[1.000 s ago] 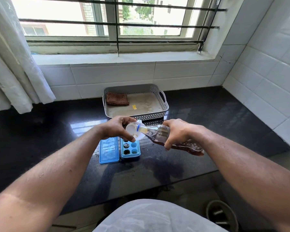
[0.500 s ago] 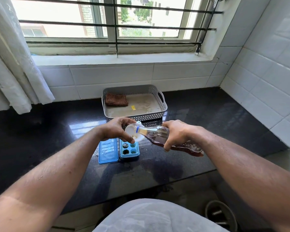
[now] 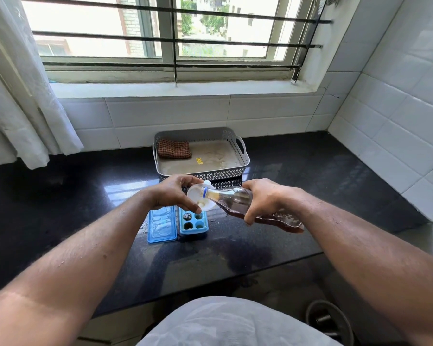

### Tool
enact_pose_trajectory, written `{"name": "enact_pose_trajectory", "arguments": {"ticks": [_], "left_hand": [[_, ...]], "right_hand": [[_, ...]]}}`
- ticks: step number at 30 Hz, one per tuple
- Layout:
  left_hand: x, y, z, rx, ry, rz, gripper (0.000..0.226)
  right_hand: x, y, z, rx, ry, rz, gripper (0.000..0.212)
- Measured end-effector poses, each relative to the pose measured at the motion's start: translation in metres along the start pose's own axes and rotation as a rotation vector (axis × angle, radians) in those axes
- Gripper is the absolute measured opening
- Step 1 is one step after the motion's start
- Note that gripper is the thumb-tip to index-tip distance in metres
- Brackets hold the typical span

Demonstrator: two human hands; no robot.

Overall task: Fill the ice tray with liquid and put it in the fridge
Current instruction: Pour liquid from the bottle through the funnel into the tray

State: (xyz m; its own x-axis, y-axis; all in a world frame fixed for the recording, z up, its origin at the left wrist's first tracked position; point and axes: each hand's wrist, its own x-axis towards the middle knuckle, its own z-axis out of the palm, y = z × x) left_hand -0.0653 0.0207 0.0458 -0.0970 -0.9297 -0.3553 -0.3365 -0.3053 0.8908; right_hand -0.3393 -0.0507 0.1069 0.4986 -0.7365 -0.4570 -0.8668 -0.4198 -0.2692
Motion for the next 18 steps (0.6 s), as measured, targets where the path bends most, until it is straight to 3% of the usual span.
{"name": "enact_pose_trajectory", "arguments": {"ticks": [18], "left_hand": [[-0.0032,0.0009,0.0001,0.004,0.009,0.005,0.087]], "right_hand": [[-0.0053,-0.0027,-0.0014,-0.01,0.017,-0.001,0.078]]}}
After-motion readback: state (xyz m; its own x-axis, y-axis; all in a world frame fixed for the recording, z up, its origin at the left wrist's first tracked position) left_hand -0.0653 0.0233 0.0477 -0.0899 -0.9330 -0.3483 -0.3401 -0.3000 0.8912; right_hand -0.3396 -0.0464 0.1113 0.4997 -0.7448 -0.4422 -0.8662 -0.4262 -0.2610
